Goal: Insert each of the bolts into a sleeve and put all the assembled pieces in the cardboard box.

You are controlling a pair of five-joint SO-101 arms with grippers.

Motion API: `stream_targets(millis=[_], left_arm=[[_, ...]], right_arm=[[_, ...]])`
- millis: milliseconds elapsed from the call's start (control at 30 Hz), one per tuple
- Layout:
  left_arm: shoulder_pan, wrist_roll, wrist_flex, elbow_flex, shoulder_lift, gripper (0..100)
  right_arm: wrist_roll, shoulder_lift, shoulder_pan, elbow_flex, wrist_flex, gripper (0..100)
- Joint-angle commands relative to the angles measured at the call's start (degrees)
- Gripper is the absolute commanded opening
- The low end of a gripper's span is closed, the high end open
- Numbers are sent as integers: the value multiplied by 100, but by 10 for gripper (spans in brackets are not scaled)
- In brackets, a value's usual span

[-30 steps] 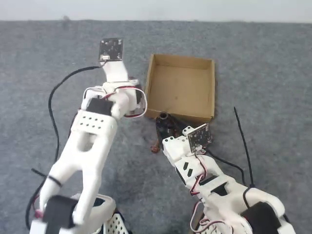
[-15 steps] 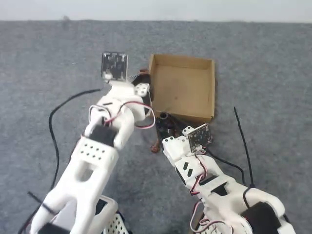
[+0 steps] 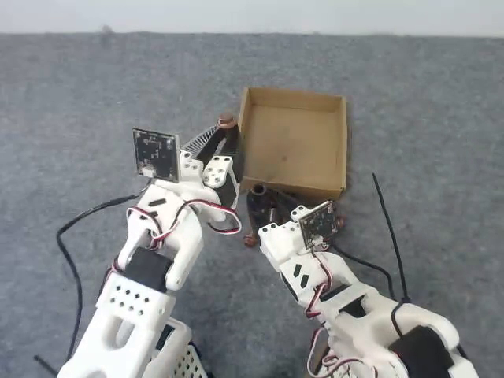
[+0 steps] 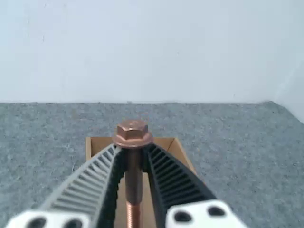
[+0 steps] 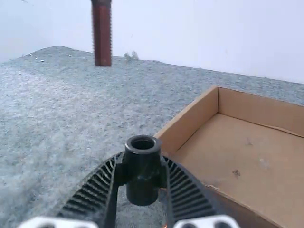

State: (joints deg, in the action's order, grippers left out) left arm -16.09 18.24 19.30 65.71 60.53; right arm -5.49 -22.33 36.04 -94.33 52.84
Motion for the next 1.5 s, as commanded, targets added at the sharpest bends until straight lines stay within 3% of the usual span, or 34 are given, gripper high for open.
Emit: stream_targets(millis=[0, 433, 1467], left_arm=[[-246, -9, -202, -136, 185, 12], [-598, -9, -185, -681, -1160, 12], [-633, -9, -220, 31, -1169, 12]], right_arm=[[-26, -207, 57, -105, -31, 6], [-35, -207, 40, -105, -31, 6], [-35, -268, 48, -105, -224, 6]])
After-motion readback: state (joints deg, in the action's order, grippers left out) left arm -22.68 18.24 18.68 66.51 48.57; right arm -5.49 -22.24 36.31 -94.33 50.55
